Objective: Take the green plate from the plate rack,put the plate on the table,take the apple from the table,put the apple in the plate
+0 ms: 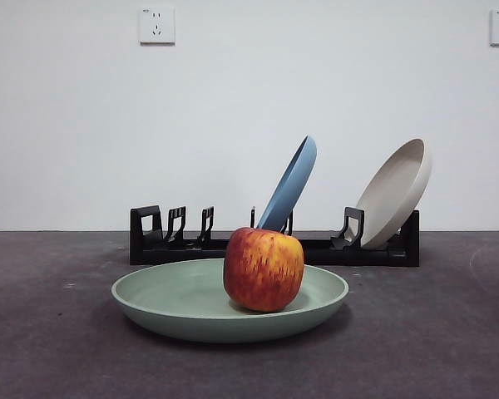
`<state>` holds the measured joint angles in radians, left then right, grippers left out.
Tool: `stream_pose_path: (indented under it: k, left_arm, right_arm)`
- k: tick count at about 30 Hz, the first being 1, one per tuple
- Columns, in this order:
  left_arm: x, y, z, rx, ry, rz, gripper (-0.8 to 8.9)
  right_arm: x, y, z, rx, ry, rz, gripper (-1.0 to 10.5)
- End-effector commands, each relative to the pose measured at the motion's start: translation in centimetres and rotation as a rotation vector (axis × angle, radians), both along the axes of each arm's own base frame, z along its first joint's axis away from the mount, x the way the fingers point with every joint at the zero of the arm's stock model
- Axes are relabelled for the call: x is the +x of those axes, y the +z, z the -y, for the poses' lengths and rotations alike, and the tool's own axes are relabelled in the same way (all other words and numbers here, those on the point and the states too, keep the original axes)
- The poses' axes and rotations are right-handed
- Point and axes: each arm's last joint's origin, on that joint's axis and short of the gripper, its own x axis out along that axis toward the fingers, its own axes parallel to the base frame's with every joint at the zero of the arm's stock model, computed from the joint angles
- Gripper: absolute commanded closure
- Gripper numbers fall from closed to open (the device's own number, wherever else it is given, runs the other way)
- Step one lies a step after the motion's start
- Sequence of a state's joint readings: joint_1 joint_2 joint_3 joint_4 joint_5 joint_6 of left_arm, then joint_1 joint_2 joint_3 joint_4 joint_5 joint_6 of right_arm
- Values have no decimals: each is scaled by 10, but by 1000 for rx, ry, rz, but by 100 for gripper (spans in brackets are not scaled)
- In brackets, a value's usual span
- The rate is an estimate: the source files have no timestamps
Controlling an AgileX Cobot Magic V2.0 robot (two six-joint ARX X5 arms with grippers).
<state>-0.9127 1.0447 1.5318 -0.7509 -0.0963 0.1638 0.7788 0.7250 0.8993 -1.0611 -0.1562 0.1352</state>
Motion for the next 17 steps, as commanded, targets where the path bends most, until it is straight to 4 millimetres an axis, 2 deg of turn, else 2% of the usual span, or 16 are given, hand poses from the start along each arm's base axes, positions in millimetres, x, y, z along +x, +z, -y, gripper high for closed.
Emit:
stream_pose_path:
  k: [1,5,9,13,17]
  left_arm:
    - [11,12,-21,-59,39,117,816]
    - [19,20,-53,-121,131,184,816]
    - [17,14,-80,-150,272,257,816]
    - [6,-13,-101,-196,408,359,816]
    - [-4,-61,-114,-207,512,438,816]
  right_arm:
    - [0,-2,0,-2,-5,-4,946]
    - [0,-2,0,-1,-4,-4,946]
    - [0,-2,0,-2,-5,-4,946]
    - [0,-2,0,-1,-4,-4,946]
    - [0,-2,0,-1,-4,-4,946]
